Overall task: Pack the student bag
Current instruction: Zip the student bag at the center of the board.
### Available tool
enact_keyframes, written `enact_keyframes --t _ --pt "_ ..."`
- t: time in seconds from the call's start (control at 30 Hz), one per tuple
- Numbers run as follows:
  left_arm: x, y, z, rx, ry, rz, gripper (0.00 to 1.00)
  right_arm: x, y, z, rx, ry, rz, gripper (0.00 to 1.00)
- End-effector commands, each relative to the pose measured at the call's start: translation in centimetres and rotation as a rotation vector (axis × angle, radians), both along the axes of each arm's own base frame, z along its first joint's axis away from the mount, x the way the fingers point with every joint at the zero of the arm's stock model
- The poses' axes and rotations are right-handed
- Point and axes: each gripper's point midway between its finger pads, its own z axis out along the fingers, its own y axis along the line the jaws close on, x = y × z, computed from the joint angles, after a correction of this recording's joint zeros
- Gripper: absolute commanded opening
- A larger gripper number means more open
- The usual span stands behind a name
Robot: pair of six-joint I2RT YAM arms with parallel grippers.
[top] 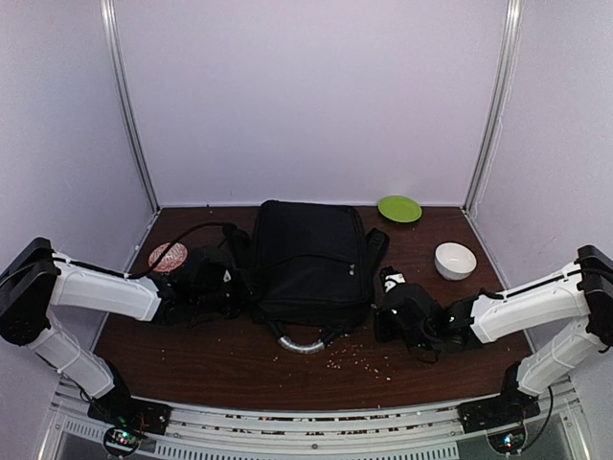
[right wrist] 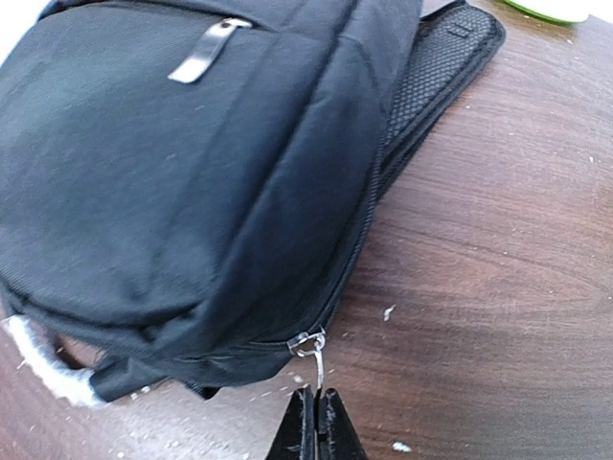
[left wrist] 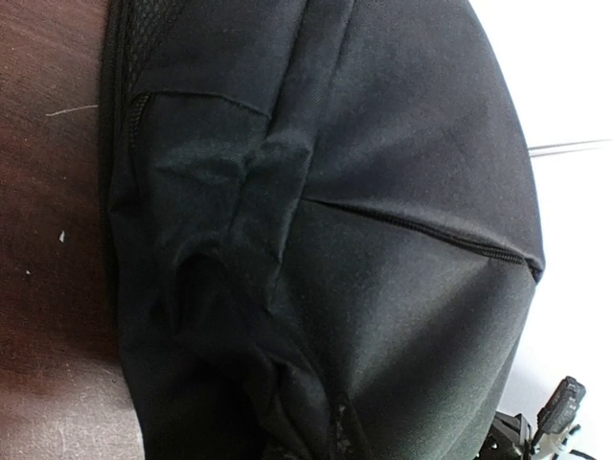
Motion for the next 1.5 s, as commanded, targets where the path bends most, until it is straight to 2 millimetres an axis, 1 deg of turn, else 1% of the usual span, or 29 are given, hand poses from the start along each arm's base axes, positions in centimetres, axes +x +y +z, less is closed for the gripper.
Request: enact_keyframes --t 0.0,0.27,0.37,0.47,0.53,0.63,0.7,0.9,1.0,1.13,1.27,1.37,1.47 --pt "-1.9 -0.3 0.2 -0.004 -0.001 -0.097 0.0 1.6 -2.0 -0.4 -0.05 -0.036 -0.109 0.0" --pt "-2.5 0.6 -0.7 0.016 0.008 -0.093 0.0 3.9 -2.8 -0.6 -0.003 -0.068 -0.208 0.0" --pt "-2.7 0.8 -1.0 0.035 0.013 -0.1 0.0 4.5 -2.1 -0.6 0.007 -0.058 -0.199 0.0" --pt "-2.8 1.5 -1.5 0.056 0.018 -0.097 0.0 4.5 -1.1 -0.3 0.022 -0.05 -0.16 0.0" --pt "-2.8 2.1 -1.8 0.063 0.024 -0.085 0.0 4.1 0.0 0.1 0.05 -0.045 -0.107 0.0" --pt "-2.5 3.7 -2.8 0.097 0.029 -0.085 0.0 2.9 2.1 0.2 0.06 -0.023 -0.003 0.0" --pt "-2.0 4.5 -3.1 0.1 0.027 -0.101 0.0 2.0 3.0 0.2 0.058 -0.011 0.043 0.0" --pt "-1.1 6.5 -3.8 0.136 0.033 -0.183 0.0 -1.3 6.2 0.3 0.119 0.028 0.172 0.0" --pt "-0.3 7.7 -4.8 0.144 0.048 -0.188 0.0 -2.7 7.6 0.3 0.141 0.035 0.218 0.0" --pt "0.6 7.9 -5.4 0.113 0.058 -0.2 0.0 -3.4 7.7 -0.1 0.158 0.045 0.224 0.0" --pt "1.9 7.6 -5.9 0.119 0.069 -0.191 0.0 -3.7 7.2 -0.5 0.159 0.048 0.222 0.0" --pt "2.8 7.1 -5.9 0.097 0.076 -0.193 0.0 -3.8 6.9 -0.8 0.153 0.05 0.221 0.0" --pt "3.5 6.9 -5.5 0.093 0.062 -0.185 0.0 -3.6 6.5 -0.7 0.144 0.039 0.207 0.0"
